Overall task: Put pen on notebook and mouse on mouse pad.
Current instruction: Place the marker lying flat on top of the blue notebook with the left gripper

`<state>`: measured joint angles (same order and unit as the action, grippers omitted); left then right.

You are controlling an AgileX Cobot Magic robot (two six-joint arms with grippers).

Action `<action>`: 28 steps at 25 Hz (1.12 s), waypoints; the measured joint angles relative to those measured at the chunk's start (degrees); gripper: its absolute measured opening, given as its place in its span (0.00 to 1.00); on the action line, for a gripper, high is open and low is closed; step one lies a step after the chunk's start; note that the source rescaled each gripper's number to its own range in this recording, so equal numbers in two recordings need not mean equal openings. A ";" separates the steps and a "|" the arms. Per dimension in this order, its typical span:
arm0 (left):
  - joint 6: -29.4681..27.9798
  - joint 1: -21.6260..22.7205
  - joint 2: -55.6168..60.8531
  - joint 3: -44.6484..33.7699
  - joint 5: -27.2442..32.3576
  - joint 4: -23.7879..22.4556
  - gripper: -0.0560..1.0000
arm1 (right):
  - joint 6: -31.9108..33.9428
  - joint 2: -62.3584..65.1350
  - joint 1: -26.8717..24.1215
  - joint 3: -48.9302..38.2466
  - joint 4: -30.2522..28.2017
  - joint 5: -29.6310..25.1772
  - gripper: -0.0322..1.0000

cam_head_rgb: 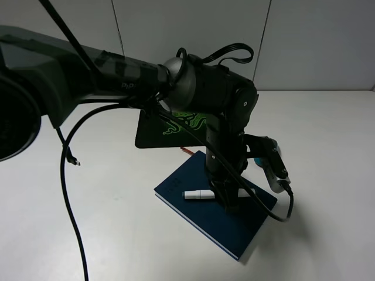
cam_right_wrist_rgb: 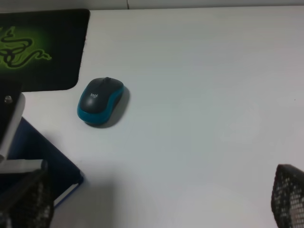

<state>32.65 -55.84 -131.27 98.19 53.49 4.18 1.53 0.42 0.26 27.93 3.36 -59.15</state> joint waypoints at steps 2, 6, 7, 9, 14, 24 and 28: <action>0.00 0.00 0.00 0.00 -0.07 0.00 0.05 | 0.00 0.00 0.00 0.00 0.00 0.00 1.00; 0.00 -0.04 0.00 0.00 -0.08 0.00 0.05 | 0.00 0.00 0.00 0.00 0.00 0.00 1.00; 0.00 -0.04 0.00 0.00 -0.08 0.00 0.06 | 0.00 0.00 0.00 0.00 0.00 0.00 1.00; 0.00 -0.04 0.00 0.00 -0.08 0.00 0.10 | 0.00 0.00 0.00 0.00 0.00 0.00 1.00; 0.00 -0.04 0.00 0.00 -0.08 0.00 0.36 | 0.00 0.00 0.00 0.00 0.00 0.00 1.00; -1.58 -0.04 0.00 0.00 -0.94 -0.13 0.98 | 0.00 0.00 0.00 0.00 0.00 0.00 1.00; -2.89 -0.04 0.05 0.13 -0.63 -0.33 0.99 | 0.00 0.00 0.00 0.00 0.00 0.00 1.00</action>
<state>29.76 -55.88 -131.21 98.32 52.86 3.86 1.53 0.42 0.26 27.93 3.36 -59.15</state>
